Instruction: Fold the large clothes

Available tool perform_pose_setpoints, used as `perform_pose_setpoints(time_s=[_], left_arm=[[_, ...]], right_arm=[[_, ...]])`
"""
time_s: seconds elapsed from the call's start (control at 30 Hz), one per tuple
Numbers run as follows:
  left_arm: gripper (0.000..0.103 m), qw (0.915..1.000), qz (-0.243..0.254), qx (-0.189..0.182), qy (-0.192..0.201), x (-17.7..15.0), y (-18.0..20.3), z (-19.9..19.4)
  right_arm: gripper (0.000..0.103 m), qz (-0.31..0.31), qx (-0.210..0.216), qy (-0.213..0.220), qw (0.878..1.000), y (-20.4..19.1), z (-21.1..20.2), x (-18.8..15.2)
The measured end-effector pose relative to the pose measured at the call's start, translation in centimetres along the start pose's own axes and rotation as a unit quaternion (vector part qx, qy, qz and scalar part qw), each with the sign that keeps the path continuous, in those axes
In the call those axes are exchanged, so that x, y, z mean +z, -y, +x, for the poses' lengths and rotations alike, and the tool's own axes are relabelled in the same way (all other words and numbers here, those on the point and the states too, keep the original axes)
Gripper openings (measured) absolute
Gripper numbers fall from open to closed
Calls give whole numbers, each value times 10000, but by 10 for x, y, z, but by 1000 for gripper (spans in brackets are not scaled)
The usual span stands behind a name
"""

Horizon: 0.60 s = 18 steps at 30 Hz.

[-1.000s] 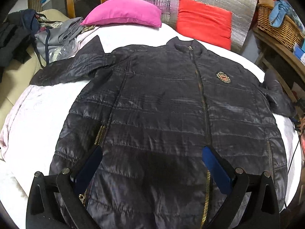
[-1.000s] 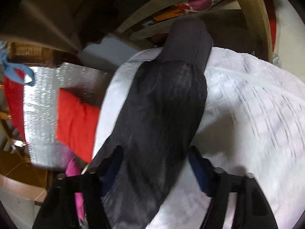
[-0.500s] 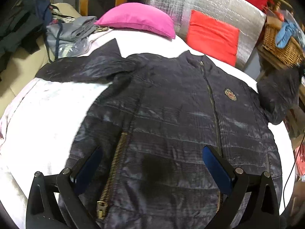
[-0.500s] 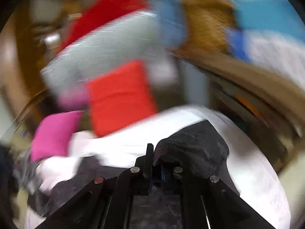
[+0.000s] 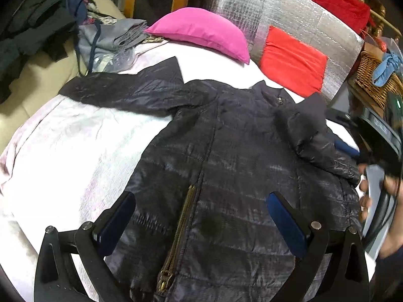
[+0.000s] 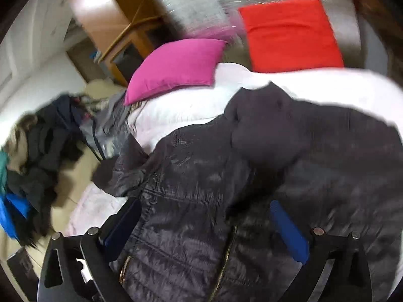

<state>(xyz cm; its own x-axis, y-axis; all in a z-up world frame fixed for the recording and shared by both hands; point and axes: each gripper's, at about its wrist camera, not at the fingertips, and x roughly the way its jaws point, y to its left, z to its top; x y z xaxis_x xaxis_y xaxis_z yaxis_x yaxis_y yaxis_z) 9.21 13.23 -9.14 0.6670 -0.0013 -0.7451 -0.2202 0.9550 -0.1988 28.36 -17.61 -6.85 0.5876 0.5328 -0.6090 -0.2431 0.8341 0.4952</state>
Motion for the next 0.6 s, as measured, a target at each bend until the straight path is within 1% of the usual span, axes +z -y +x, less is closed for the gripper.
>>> perform_pose_setpoints(time_s=[0.03,0.1,0.13,0.2,0.23,0.27,0.33,0.4,0.43,0.47,0.5,0.53,0.6], left_arm=[[103,10000,20,-50,-21,5,3,3],[103,9998,41,-188,-57,16,12,10],[103,9995,76,-280,-112,24,19,16],[103,9985,84,-492,-243,42,36,29],[103,9975,104,-638,-291,52,47,37],[103,9969,177,-690,-343,60,57,44],[103,9967,456,-567,-363,76,88,58],[103,9935,958,-508,-351,86,127,71],[103,9911,1216,-436,-327,87,144,74],[103,9855,1640,-306,-305,85,169,80],[103,9778,2072,-166,-268,82,191,86],[103,9704,2402,31,-250,79,209,95],[103,9591,2796,362,-253,76,237,114]], right_arm=[[103,214,88,94,9997,9,-7,-1],[103,731,309,328,9963,38,-33,-6],[103,911,327,430,9944,48,-40,-7],[103,1236,327,609,9899,73,-71,-15],[103,1344,311,664,9882,83,-77,-19],[103,1440,248,718,9867,94,-85,-22],[103,1572,185,781,9843,112,-94,-28],[103,1700,198,844,9816,127,-107,-33],[103,1723,209,875,9809,130,-105,-37],[103,1767,225,950,9794,135,-109,-40],[103,1838,234,991,9777,140,-111,-44],[103,1880,253,1002,9767,142,-106,-50],[103,1969,287,1018,9747,148,-104,-60]])
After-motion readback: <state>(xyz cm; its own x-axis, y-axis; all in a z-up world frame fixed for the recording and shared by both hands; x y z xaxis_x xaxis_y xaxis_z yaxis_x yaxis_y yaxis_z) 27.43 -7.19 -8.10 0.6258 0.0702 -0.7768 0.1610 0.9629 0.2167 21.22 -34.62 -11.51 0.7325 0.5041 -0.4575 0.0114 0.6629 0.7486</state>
